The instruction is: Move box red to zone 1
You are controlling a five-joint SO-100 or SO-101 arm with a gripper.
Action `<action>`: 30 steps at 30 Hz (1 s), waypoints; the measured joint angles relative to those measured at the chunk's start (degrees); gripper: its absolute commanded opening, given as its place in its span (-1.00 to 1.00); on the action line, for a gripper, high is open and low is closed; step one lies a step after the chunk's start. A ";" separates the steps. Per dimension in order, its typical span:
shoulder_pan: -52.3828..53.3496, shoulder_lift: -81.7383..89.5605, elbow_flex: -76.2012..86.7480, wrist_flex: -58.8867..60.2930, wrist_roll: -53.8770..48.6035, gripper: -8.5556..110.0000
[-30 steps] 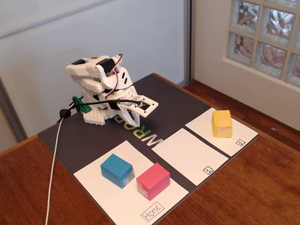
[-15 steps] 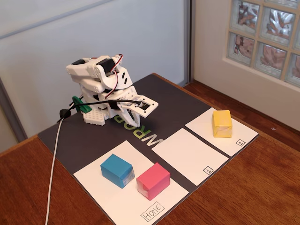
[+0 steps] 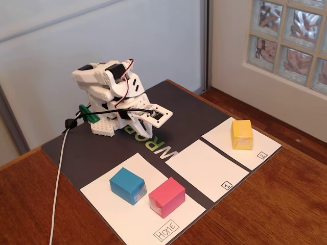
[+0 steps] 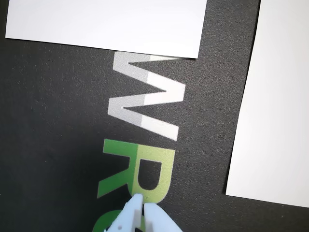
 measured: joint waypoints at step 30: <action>-0.70 -67.15 -72.95 -5.19 -11.78 -0.86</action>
